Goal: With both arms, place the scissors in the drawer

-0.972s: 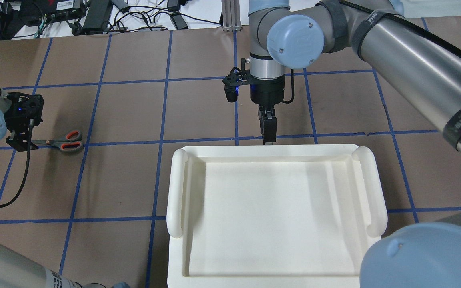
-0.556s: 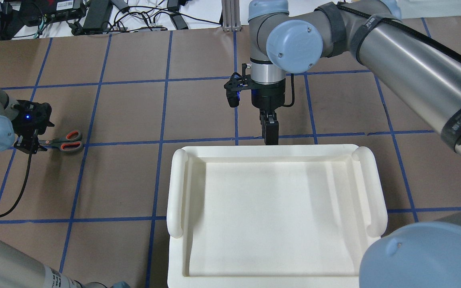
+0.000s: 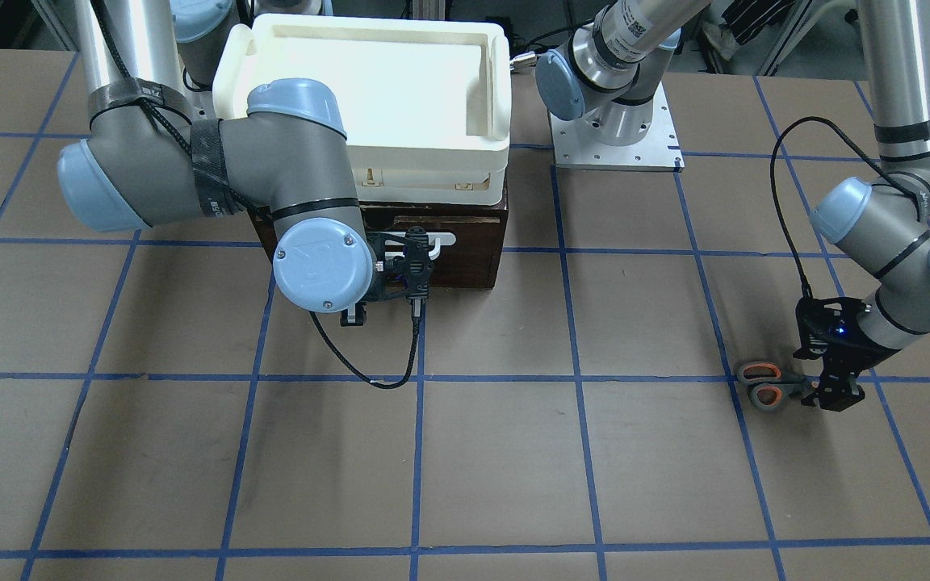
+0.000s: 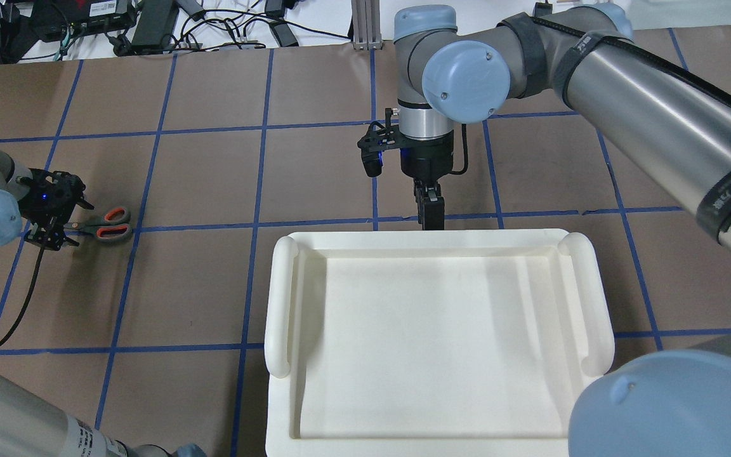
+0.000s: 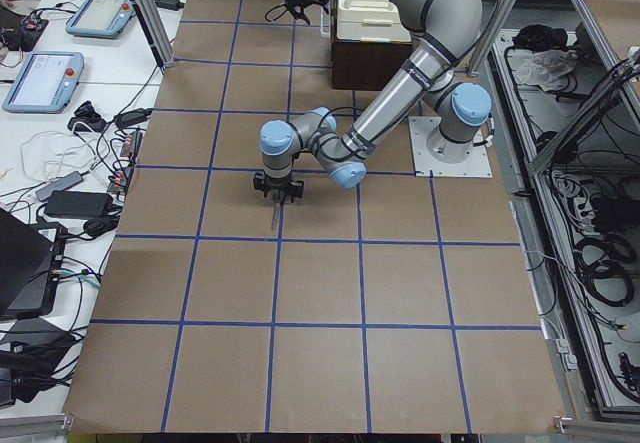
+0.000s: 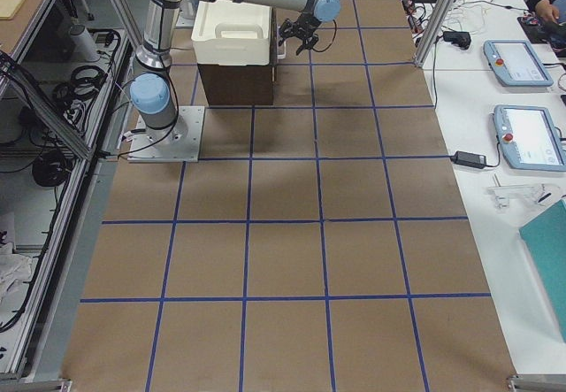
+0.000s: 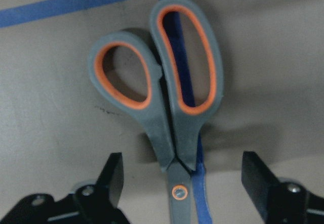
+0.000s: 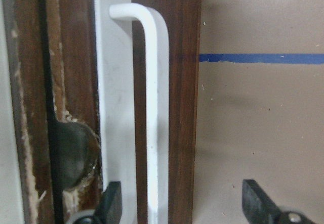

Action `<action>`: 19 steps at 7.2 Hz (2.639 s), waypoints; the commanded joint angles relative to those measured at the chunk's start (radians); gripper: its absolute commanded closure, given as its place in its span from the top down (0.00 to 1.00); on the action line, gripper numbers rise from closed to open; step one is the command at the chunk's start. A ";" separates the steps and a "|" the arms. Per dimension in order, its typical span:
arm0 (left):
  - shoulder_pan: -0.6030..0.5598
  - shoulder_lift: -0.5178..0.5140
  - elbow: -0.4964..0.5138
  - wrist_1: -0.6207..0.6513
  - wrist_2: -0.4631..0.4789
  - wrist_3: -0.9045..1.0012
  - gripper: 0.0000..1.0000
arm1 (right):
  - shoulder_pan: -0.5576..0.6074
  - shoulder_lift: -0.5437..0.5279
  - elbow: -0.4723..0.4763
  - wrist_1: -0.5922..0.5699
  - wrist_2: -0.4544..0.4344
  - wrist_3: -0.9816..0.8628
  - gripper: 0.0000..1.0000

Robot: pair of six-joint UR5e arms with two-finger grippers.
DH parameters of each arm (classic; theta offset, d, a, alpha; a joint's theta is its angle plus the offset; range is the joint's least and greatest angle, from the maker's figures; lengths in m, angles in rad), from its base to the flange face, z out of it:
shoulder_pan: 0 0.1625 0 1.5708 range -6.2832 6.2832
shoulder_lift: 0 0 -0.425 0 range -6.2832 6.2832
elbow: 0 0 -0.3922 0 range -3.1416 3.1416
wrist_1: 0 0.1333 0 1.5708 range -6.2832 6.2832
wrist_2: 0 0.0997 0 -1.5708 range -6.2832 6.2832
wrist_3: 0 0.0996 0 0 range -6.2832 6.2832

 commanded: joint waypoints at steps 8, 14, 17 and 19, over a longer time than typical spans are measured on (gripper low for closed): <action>-0.010 0.011 0.013 -0.003 0.004 0.015 0.00 | 0.000 0.015 0.011 -0.080 0.000 -0.013 0.60; -0.056 0.092 0.080 -0.109 0.001 0.017 0.00 | -0.002 0.017 -0.014 -0.148 -0.077 -0.077 0.45; -0.111 0.134 0.122 -0.194 0.002 0.007 0.00 | -0.002 0.049 -0.058 -0.171 -0.074 -0.092 0.43; -0.127 0.151 0.122 -0.210 0.001 0.003 0.00 | -0.003 0.066 -0.077 -0.192 -0.076 -0.106 0.41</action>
